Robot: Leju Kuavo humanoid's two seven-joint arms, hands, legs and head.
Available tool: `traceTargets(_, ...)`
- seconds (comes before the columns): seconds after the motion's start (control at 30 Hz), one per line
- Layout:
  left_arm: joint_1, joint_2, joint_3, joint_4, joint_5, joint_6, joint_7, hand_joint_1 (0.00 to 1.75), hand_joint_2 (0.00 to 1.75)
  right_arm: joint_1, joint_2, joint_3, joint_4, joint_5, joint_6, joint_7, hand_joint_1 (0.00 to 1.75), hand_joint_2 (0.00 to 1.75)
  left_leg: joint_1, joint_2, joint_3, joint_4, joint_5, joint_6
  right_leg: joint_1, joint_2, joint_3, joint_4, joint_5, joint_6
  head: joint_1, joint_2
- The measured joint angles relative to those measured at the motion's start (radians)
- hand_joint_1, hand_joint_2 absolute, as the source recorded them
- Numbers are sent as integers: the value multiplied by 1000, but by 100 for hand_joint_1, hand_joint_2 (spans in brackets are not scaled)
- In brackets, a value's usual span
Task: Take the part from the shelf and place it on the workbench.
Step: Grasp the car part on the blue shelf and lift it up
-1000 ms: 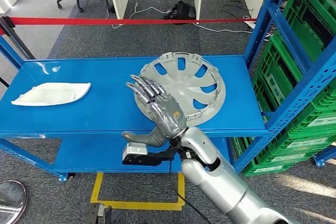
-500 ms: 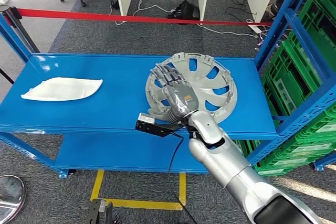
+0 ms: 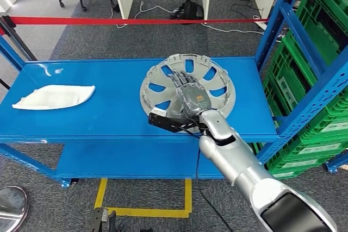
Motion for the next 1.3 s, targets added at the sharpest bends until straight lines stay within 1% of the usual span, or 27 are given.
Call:
traceTargets(0.03,0,0,0,0,0,0,0,0,0,-2,1,0,2,0,0,0,0,175,1,1,36,-72,35,0,1,1,2,0,-2,3,-1,0)
traceTargets(0.07,-1,0,0,0,0,0,0,0,0,-5,2,-1,5,0,0,0,0,175,1,1,68,-138,57,3,3,2,2,2,-4,6,-2,0)
traceTargets(0.1,-2,0,0,0,0,0,0,0,0,-7,2,-1,8,0,0,0,0,175,1,1,89,-181,67,6,6,3,1,3,-4,11,-2,0)
traceTargets(0.13,-2,-1,0,0,0,0,0,0,0,-9,2,-1,10,0,0,0,0,175,0,1,97,-199,65,11,8,3,0,2,-5,15,-2,0)
traceTargets(0.23,-1,-1,0,0,0,0,0,0,0,-11,3,-1,17,0,0,1,0,175,2,0,98,-205,64,31,7,1,-4,5,-12,31,1,0)
traceTargets(0.3,-2,-2,0,0,0,0,0,0,0,-13,3,-2,20,0,0,2,0,175,5,0,99,-208,66,42,6,-2,-39,79,-56,39,7,0)
traceTargets(0.37,-1,-1,0,0,0,0,0,0,0,-14,3,-2,25,-1,2,6,0,175,4,0,100,-207,64,48,6,-3,-103,215,-117,44,11,0)
traceTargets(0.4,-1,-1,0,0,0,0,0,0,0,-14,3,-2,30,-1,7,12,0,175,3,0,100,-207,64,49,6,-3,-129,267,-133,44,10,0)
traceTargets(0.43,-1,-1,0,0,0,0,0,0,0,-14,3,-4,36,-3,13,19,0,175,3,0,101,-207,63,49,6,-3,-141,285,-129,44,11,0)
traceTargets(0.47,-1,-1,0,0,0,0,0,0,0,-15,3,-7,45,-6,22,26,0,175,3,-1,102,-206,62,48,5,-3,-132,263,-106,44,11,0)
traceTargets(0.53,-1,-1,0,0,2,0,0,0,0,-24,4,-18,69,-16,49,39,0,175,3,-3,107,-205,59,44,4,-4,-71,133,-37,43,11,0)
traceTargets(0.57,-2,-1,0,0,3,0,0,0,0,-33,6,-22,87,-23,67,44,0,175,2,-4,107,-203,57,39,3,-4,-39,69,-13,41,11,0)
traceTargets(0.6,-2,0,0,0,4,0,-1,0,0,-42,8,-27,106,-31,87,48,0,175,0,-4,107,-202,56,34,3,-3,-18,27,-1,38,10,0)
traceTargets(0.63,-2,1,0,0,6,0,-1,0,0,-49,11,-31,127,-39,106,50,0,175,-2,-4,105,-202,57,29,4,-1,-9,8,0,34,9,0)
traceTargets(0.7,-1,2,0,0,8,0,0,0,0,-61,17,-41,160,-53,132,52,0,175,-2,-4,104,-205,60,20,5,2,-10,7,1,22,7,0)
traceTargets(0.77,-1,4,0,0,10,1,-1,0,0,-71,25,-50,184,-62,148,52,0,175,-1,-2,95,-184,41,10,2,3,-9,4,3,10,5,0)
traceTargets(0.8,-1,5,0,0,11,1,-1,0,0,-76,31,-52,194,-66,156,50,0,175,-1,-2,77,-145,18,5,0,2,-7,2,4,6,3,0)
traceTargets(0.87,0,6,0,0,15,1,-3,0,0,-82,43,-56,211,-76,169,44,0,175,0,-1,12,-12,-44,-3,0,2,-7,2,4,1,-1,0)
traceTargets(0.9,1,6,0,0,17,1,-3,0,0,-83,49,-58,219,-81,176,41,0,175,0,-1,-21,50,-65,-4,0,1,-6,2,4,0,-1,0)
traceTargets(0.93,1,7,1,0,17,1,-4,0,0,-84,54,-60,226,-86,184,39,0,175,0,-1,-40,83,-67,-5,0,1,-6,2,3,-1,-1,0)
traceTargets(0.97,2,8,1,0,18,1,-4,0,0,-84,60,-62,233,-91,192,37,0,175,0,-1,-40,77,-50,-4,0,2,-5,2,3,-1,-1,0)
traceTargets(1.0,2,9,1,0,18,1,-4,0,0,-85,65,-64,238,-99,202,35,0,175,0,0,-19,32,-16,-3,0,2,-3,2,2,0,-1,0)
traceTargets(1.07,1,10,1,0,18,1,-4,0,0,-89,75,-70,247,-120,224,29,0,175,0,1,50,-107,51,1,2,3,-1,4,-1,4,-2,0)
traceTargets(1.1,1,10,1,0,18,1,-4,0,0,-94,79,-74,253,-133,238,23,0,175,1,1,76,-161,68,5,5,4,-2,5,-2,8,-3,0)
traceTargets(1.13,0,10,1,0,18,1,-4,0,0,-98,82,-77,258,-147,252,18,0,175,0,1,90,-191,72,9,8,5,-4,5,-2,12,-3,0)
traceTargets(1.23,2,10,1,0,17,1,-4,0,0,-106,88,-84,277,-177,288,7,0,175,1,0,94,-205,70,27,8,4,-5,2,-3,26,0,0)
traceTargets(1.3,2,10,1,0,17,1,-3,0,0,-108,91,-89,287,-190,300,3,0,175,4,0,95,-208,73,39,8,0,-27,50,-36,36,5,0)
